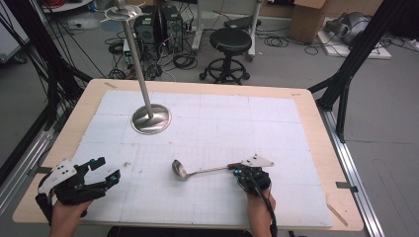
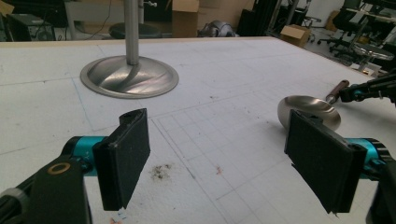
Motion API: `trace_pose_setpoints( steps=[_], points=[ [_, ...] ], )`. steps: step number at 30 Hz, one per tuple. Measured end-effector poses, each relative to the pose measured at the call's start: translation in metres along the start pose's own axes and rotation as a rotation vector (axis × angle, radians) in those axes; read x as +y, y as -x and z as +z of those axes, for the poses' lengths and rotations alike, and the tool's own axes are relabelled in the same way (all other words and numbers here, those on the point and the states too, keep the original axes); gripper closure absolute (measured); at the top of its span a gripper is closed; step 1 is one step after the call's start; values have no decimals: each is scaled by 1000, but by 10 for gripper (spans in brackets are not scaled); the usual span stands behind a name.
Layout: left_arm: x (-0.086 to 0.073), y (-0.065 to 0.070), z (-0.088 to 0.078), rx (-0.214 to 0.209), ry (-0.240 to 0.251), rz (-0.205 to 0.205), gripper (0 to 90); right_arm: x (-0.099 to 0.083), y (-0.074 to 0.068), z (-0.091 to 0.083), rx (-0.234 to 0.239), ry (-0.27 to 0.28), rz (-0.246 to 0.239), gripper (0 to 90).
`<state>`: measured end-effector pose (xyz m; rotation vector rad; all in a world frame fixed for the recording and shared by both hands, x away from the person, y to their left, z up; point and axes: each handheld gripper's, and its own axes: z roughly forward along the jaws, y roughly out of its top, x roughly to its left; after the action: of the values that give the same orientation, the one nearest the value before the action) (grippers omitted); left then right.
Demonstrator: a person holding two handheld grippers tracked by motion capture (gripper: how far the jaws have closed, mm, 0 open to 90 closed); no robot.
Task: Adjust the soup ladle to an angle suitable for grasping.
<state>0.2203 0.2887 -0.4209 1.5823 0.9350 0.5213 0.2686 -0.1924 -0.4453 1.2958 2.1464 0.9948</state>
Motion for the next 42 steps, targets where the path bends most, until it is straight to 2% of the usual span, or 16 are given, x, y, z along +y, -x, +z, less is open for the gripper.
trace_pose_setpoints(
  steps=[7, 13, 14, 17, 18, 19, 21, 22, 24, 25, 27, 31, 35, 39, 40, 42],
  points=[
    [0, 0, 0, 2, -2, -4, 227, 7, -3, 13, -6, -5, 5, 890],
    [0, -2, -1, 10, 3, -15, 229, 8, 1, 10, 1, 7, 10, 887],
    [0, -2, -2, 11, 0, -13, 229, 7, 11, 4, -18, 22, 37, 887],
    [0, -2, -2, 13, 3, -15, 230, 5, 26, -2, -48, 43, 72, 888],
    [-1, -2, -2, 13, 3, -15, 230, 5, 35, -5, -75, 56, 84, 890],
    [-1, -2, -2, 15, 0, -15, 231, 5, 52, -11, -130, 69, 97, 891],
    [-1, -2, -1, 16, -1, -16, 231, 4, 58, -13, -153, 70, 105, 891],
    [-1, -3, -1, 17, -2, -16, 231, 3, 74, -16, -201, 77, 128, 891],
    [-1, -3, -1, 18, -3, -16, 231, 3, 79, -17, -212, 75, 123, 891],
    [-1, -3, -1, 19, -3, -15, 231, 2, 86, -16, -212, 78, 139, 891],
    [-1, -3, -2, 26, 2, -18, 232, 3, 95, -12, -216, 66, 110, 891],
    [-2, -6, -4, 37, 0, -23, 231, 4, 100, -1, -210, 36, 76, 891],
    [-2, -7, -5, 41, 2, -26, 232, 6, 105, 6, -196, 28, 75, 891],
    [-3, -7, -5, 43, -2, -27, 232, 14, 109, 14, -144, 7, 28, 891],
    [-3, -8, -5, 44, -3, -23, 232, 17, 107, 17, -103, -3, 7, 891],
    [-3, -7, -6, 45, -2, -26, 232, 18, 106, 19, -77, -14, -5, 893]
  ],
)
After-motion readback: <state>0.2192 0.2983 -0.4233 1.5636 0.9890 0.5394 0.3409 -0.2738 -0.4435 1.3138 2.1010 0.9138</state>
